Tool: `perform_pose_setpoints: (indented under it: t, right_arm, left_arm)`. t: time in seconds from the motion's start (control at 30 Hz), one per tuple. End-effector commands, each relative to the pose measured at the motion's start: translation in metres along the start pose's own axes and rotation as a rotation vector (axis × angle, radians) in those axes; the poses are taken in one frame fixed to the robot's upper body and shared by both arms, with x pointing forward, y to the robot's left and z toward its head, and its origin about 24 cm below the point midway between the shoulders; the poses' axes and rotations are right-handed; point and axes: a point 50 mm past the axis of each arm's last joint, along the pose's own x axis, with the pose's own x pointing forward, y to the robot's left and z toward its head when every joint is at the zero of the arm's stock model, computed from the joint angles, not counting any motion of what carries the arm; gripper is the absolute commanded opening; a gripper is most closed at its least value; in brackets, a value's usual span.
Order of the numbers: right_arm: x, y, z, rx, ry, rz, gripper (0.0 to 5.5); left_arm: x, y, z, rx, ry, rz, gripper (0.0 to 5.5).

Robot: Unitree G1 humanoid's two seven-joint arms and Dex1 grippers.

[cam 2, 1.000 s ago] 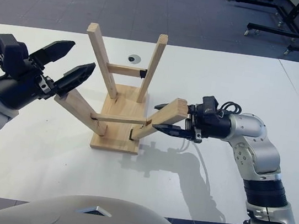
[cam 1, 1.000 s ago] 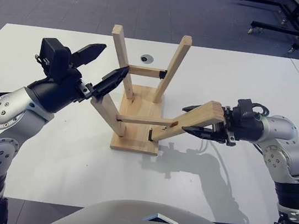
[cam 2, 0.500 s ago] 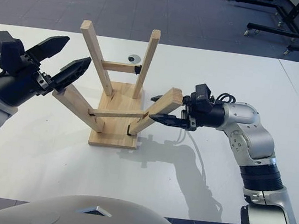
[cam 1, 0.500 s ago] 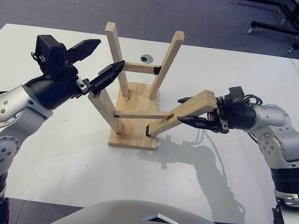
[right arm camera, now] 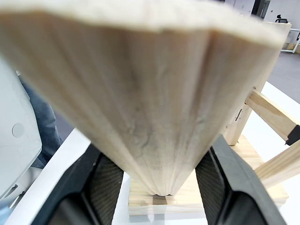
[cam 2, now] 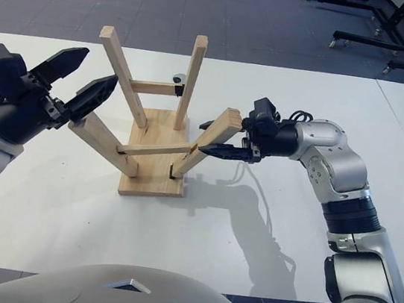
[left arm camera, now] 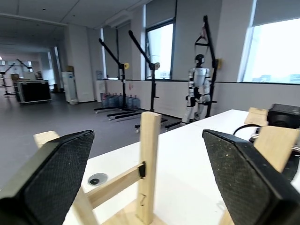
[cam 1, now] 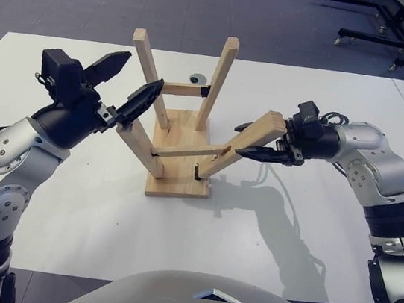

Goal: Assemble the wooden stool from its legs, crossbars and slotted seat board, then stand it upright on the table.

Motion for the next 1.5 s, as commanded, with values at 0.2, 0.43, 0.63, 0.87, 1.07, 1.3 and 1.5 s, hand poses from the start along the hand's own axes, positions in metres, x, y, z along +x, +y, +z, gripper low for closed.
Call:
perform_pose_setpoints:
  t: [0.2, 0.43, 0.63, 0.87, 1.07, 1.3, 1.5]
  right_arm:
    - [0.043, 0.017, -0.069, 0.285, 0.250, 0.126, 2.05]
    - [0.040, 0.016, -0.071, 0.281, 0.268, 0.126, 2.05]
    - [0.038, 0.016, -0.072, 0.285, 0.276, 0.119, 2.05]
    - [0.035, 0.017, -0.073, 0.291, 0.281, 0.110, 2.05]
    - [0.036, 0.015, -0.072, 0.283, 0.274, 0.094, 2.05]
    - [0.038, 0.012, -0.069, 0.264, 0.269, 0.094, 2.05]
    - [0.040, 0.011, -0.067, 0.248, 0.271, 0.105, 2.05]
  left_arm:
    - [-0.024, 0.007, -0.059, -0.233, 0.195, -0.039, 4.21]
    - [-0.023, 0.033, -0.047, -0.297, -0.028, 0.114, 4.21]
    - [-0.031, 0.044, -0.029, -0.515, -0.311, 0.150, 4.21]
    - [-0.036, 0.051, -0.028, -0.617, -0.416, 0.178, 4.21]
    - [-0.055, 0.066, -0.059, -0.517, -0.170, 0.352, 4.21]
    - [-0.084, 0.088, -0.145, -0.336, 0.335, 0.620, 4.21]
    - [-0.072, 0.083, -0.176, -0.278, 0.435, 0.561, 4.21]
